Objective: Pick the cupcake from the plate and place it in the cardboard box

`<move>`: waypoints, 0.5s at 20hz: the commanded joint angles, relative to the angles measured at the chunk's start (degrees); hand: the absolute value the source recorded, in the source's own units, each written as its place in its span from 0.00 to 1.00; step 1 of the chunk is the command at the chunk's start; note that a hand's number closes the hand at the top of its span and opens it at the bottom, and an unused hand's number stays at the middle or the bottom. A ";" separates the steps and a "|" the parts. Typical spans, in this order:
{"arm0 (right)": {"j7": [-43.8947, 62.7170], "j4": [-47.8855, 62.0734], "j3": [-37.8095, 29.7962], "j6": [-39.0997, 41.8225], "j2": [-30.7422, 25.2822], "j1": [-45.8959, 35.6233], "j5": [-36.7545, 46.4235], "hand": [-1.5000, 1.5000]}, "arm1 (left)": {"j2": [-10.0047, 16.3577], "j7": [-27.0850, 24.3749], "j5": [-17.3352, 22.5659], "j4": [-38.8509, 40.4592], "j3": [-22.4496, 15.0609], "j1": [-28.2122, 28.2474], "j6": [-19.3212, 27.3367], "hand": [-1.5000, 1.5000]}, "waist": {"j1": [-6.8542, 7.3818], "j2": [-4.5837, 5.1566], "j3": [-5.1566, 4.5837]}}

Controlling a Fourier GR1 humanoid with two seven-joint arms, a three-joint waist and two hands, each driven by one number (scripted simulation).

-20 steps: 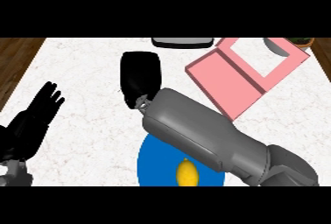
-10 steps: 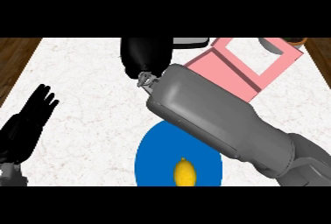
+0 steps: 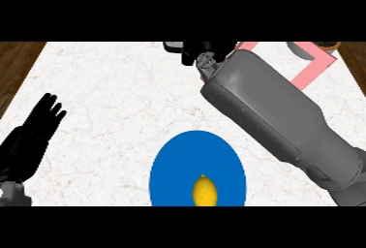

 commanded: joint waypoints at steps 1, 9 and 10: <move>-3.39 3.27 -3.56 1.01 -2.14 2.43 0.42 1.00 | -1.68 0.08 -2.16 0.32 -1.69 -0.69 0.97 0.50 | 0.35 0.28 -0.02; -12.88 7.64 -8.29 -5.14 -1.87 7.51 4.86 1.00 | -2.04 -1.08 -1.57 1.02 -0.21 0.08 -1.93 0.50 | 0.59 0.30 -0.02; -16.02 9.02 -9.16 -8.16 -2.37 9.42 4.28 1.00 | -0.97 -2.12 -0.96 1.55 1.53 -0.84 -2.51 0.50 | 0.66 0.38 -0.02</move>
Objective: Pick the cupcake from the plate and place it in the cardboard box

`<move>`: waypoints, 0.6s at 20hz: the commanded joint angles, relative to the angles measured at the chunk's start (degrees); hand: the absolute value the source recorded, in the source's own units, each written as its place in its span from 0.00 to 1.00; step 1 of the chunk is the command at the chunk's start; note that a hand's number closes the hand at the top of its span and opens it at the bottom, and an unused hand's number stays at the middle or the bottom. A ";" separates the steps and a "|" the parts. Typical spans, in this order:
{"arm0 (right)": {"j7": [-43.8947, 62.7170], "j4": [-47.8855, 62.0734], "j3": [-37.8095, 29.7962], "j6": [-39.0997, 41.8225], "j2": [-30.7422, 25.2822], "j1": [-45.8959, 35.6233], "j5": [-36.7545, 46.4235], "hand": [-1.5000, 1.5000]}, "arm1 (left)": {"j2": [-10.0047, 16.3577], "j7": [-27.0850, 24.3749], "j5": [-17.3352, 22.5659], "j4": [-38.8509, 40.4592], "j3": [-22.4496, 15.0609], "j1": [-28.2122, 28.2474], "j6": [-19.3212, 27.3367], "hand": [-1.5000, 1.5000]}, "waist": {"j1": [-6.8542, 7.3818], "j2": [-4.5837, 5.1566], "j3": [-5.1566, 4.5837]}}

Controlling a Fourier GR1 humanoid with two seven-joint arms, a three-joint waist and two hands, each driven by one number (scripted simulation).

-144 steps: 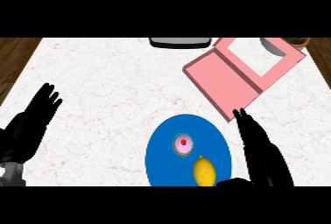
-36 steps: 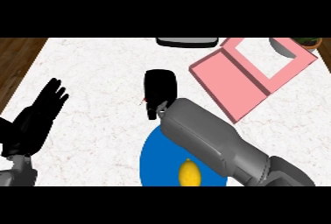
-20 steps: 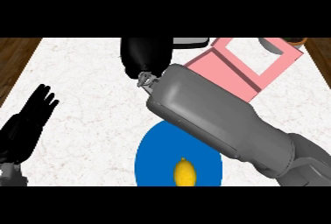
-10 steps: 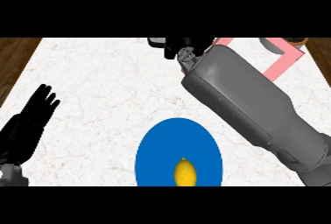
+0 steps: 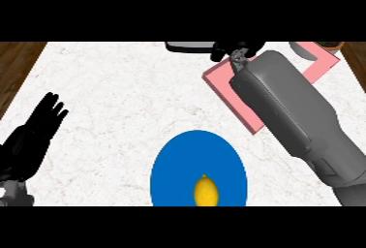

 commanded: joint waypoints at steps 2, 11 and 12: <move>-6.76 6.52 -3.33 -4.91 1.32 2.88 1.06 1.00 | 0.07 -3.11 0.41 4.49 1.81 -0.96 -2.67 0.50 | 0.14 0.18 -0.02; -11.93 16.10 -11.21 -6.86 1.73 11.71 -5.66 0.00 | 0.89 0.88 0.03 -0.31 2.12 -0.86 -1.44 0.50 | 0.72 0.28 0.05; -12.00 18.87 -11.72 -4.60 3.14 8.40 -5.74 0.00 | -1.35 -0.03 -0.86 -0.40 0.45 0.60 -0.96 0.50 | 0.91 0.26 0.02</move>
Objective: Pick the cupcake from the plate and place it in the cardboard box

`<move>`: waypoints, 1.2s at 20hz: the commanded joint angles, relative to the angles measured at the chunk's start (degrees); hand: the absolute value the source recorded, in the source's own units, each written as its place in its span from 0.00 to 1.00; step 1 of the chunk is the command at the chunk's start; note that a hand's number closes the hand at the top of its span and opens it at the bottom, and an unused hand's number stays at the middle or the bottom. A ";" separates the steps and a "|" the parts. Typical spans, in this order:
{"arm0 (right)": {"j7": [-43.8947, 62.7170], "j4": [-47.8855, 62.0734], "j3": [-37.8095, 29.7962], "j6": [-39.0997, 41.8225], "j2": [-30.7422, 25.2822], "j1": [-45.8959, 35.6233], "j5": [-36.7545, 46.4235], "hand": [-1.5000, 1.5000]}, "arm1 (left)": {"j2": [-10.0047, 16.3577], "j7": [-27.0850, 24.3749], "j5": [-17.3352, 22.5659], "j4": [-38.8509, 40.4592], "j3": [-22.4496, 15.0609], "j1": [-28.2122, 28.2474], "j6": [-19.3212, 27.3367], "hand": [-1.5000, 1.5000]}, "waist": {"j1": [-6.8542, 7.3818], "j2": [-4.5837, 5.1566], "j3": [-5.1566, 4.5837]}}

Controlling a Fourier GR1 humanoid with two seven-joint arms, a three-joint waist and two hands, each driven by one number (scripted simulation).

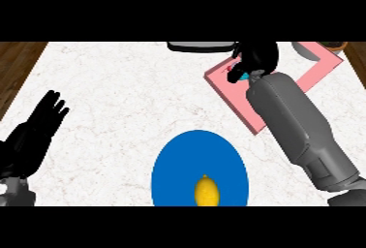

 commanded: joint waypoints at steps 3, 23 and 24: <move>-8.49 4.80 -4.29 0.42 0.79 2.36 -2.89 0.00 | -0.96 -1.57 -0.05 -0.62 0.44 2.04 -1.61 0.50 | -0.23 -0.15 -0.02; -20.08 -24.45 -23.02 -16.89 -1.35 20.72 -22.40 0.00 | -0.41 -0.20 -0.30 -1.35 2.76 2.99 -2.08 0.50 | -1.47 -0.56 -0.01; -22.94 -24.90 -24.89 -15.04 -2.88 20.94 -25.29 0.00 | -1.87 2.18 -1.71 -2.46 0.79 1.00 0.28 0.50 | -1.45 -0.48 0.01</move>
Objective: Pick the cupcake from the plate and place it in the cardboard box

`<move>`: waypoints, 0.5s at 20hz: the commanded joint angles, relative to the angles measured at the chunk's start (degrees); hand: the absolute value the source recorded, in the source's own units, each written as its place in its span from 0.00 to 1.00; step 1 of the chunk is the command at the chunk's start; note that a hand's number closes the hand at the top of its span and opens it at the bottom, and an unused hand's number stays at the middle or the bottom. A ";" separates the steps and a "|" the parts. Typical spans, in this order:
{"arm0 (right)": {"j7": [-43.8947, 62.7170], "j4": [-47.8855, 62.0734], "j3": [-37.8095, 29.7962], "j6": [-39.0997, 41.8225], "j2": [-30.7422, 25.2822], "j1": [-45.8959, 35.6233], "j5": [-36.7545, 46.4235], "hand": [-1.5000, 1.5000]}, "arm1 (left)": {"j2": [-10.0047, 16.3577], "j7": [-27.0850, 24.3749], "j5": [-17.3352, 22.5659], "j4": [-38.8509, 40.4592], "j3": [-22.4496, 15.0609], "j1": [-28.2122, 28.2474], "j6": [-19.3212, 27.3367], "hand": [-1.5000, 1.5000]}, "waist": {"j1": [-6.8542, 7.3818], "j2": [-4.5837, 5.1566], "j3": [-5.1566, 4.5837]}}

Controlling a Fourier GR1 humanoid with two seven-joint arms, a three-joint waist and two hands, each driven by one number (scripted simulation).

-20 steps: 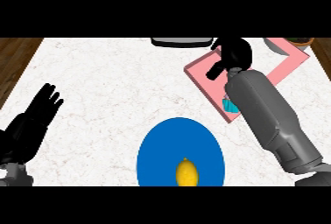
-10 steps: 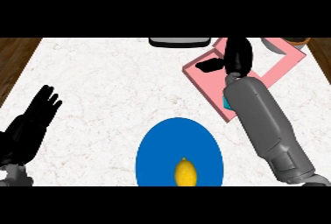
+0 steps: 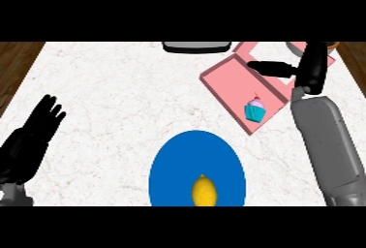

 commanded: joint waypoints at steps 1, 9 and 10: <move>-2.80 -6.70 -3.46 2.35 -2.43 6.34 -5.18 0.00 | -1.73 -0.33 -2.23 1.87 -0.83 -2.55 1.94 0.50 | -0.07 0.08 -0.01; -5.67 -19.82 -7.58 14.05 -8.84 18.19 -13.77 0.00 | 0.04 2.69 0.34 -4.34 1.17 1.77 -2.03 0.50 | 0.39 0.04 -0.02; -6.39 -18.25 -7.37 13.52 -8.25 17.22 -13.04 0.00 | -2.71 1.89 -2.34 -2.51 -0.60 -0.49 0.38 0.50 | 0.45 0.12 -0.02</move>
